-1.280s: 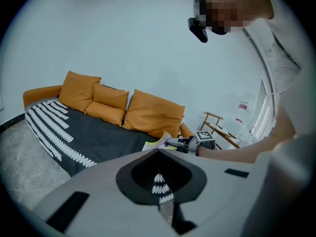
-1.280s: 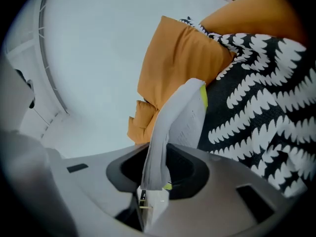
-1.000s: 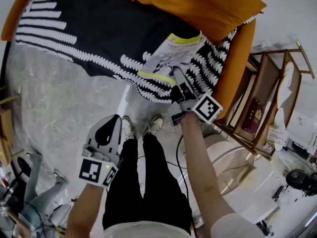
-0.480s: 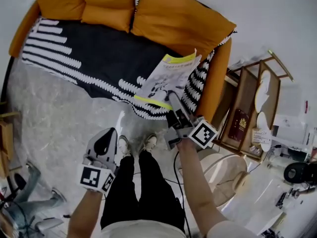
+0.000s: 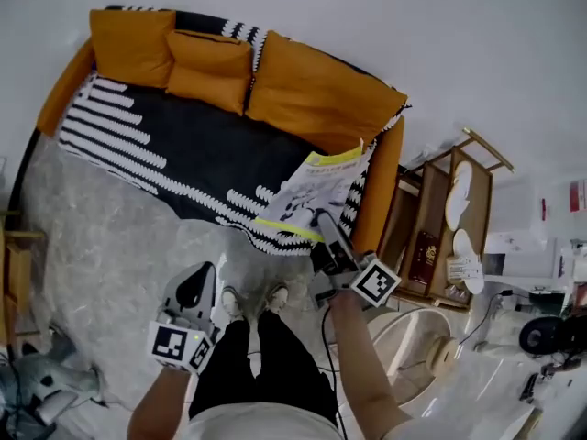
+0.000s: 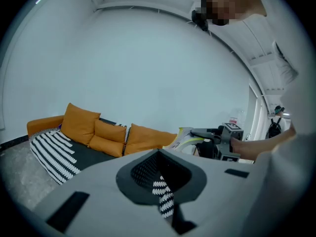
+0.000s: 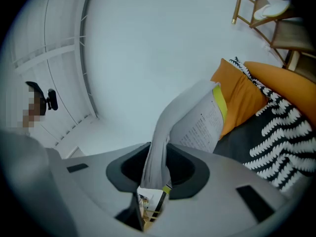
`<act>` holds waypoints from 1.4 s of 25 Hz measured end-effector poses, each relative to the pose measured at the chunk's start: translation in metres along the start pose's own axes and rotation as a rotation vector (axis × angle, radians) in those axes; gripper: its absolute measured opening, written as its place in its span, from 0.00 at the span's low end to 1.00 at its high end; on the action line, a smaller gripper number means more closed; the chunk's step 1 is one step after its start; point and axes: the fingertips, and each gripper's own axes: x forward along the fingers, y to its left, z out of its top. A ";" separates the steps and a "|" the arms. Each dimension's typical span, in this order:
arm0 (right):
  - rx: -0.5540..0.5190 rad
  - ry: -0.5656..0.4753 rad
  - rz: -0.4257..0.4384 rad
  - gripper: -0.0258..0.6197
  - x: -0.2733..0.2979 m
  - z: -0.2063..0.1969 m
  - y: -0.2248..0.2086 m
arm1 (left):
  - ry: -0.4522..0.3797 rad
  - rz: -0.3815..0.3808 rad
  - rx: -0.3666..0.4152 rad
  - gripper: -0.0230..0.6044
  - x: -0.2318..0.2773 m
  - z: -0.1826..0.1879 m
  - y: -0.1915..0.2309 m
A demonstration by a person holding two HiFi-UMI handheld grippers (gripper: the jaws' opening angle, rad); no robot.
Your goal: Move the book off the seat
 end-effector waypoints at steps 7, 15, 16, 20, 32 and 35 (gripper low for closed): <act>-0.006 -0.090 0.024 0.21 -0.025 0.010 0.046 | -0.040 -0.045 0.036 0.06 -0.022 0.027 0.009; -0.035 -0.254 -0.012 0.21 -0.112 0.026 0.095 | -0.052 -0.195 0.069 0.06 -0.030 0.040 -0.023; -0.037 -0.279 -0.024 0.21 -0.125 0.030 0.101 | -0.045 -0.220 0.075 0.06 -0.027 0.040 -0.030; -0.059 -0.407 -0.096 0.21 -0.203 0.045 0.123 | -0.010 -0.361 0.106 0.06 -0.017 0.039 -0.078; -0.142 -0.756 -0.341 0.21 -0.495 0.017 0.154 | 0.074 -0.766 0.222 0.06 -0.035 -0.021 -0.287; -0.108 -0.859 -0.371 0.21 -0.571 -0.012 0.160 | 0.101 -0.837 0.233 0.06 -0.067 -0.044 -0.340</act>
